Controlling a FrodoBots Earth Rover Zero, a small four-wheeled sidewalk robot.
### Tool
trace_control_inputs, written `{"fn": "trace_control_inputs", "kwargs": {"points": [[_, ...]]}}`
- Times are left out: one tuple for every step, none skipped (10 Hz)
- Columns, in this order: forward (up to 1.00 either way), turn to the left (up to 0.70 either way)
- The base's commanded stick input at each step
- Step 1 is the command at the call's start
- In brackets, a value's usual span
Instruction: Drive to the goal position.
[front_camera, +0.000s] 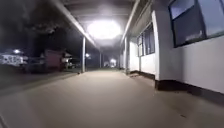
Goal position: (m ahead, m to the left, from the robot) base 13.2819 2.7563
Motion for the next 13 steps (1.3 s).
{"fn": "trace_control_inputs", "kwargs": {"points": [[1.0,0.0],[1.0,0.0],[1.0,0.0],[1.0,0.0],[1.0,0.0],[1.0,0.0],[1.0,0.0],[1.0,0.0],[1.0,0.0],[1.0,0.0],[1.0,0.0],[1.0,0.0],[1.0,0.0]]}}
